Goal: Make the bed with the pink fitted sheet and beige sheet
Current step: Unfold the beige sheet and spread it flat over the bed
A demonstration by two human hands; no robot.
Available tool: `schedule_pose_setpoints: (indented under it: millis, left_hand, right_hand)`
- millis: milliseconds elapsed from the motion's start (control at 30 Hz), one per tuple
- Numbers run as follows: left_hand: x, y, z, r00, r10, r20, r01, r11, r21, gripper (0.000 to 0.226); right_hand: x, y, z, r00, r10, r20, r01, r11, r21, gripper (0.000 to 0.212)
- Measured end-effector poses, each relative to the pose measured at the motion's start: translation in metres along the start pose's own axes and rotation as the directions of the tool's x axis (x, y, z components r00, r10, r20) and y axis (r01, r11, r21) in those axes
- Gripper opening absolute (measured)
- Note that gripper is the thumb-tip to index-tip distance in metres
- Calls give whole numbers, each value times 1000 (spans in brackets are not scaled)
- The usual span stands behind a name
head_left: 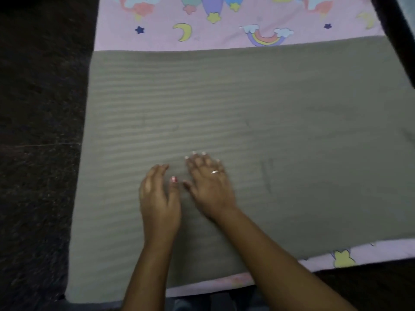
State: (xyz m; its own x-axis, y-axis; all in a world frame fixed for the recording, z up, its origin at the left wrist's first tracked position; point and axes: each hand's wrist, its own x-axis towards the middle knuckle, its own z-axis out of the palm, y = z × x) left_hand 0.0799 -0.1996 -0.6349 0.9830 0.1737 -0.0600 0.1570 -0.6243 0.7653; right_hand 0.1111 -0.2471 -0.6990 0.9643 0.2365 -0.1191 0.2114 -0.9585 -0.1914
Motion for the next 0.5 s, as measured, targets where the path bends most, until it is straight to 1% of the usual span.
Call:
schedule_pose_setpoints:
  millis: [33, 67, 100, 133, 200, 267, 367, 400, 467, 500]
  left_hand:
    - [-4, 9, 18, 998, 33, 46, -34, 999, 32, 55]
    - [-9, 18, 34, 993, 60, 101, -67, 995, 70, 56]
    - [-15, 29, 51, 983, 83, 166, -102, 989, 109, 57]
    - [-22, 38, 67, 968, 100, 229, -136, 980, 147, 58]
    - [-37, 57, 97, 927, 152, 342, -240, 943, 232, 55]
    - [-53, 73, 122, 869, 206, 450, -355, 892, 278, 54]
    - [-71, 104, 162, 774, 216, 596, -428, 872, 240, 61]
    - [-74, 114, 174, 749, 238, 618, -451, 867, 212, 62]
    - [-77, 140, 200, 690, 290, 663, -513, 842, 166, 65]
    - [-78, 154, 214, 664, 305, 683, -535, 832, 149, 67]
  right_hand:
    - [-37, 78, -24, 985, 75, 154, -78, 997, 12, 59]
    - [-55, 115, -31, 987, 161, -1, -161, 986, 53, 59]
    - [-71, 144, -34, 964, 237, -123, -237, 971, 14, 59]
    - [-92, 171, -36, 935, 339, -104, -340, 940, 8, 58]
    - [-114, 199, -43, 903, 429, 4, -429, 903, 3, 57]
    - [-142, 233, -48, 848, 529, -45, -530, 848, -15, 58]
    - [-189, 303, -59, 724, 688, -56, -690, 723, -34, 61]
    - [-200, 317, -62, 685, 727, -50, -728, 684, -28, 62]
    - [-221, 351, -69, 579, 812, -76, -815, 579, -23, 64]
    - [-232, 370, -73, 515, 854, -78, -857, 516, -3, 62]
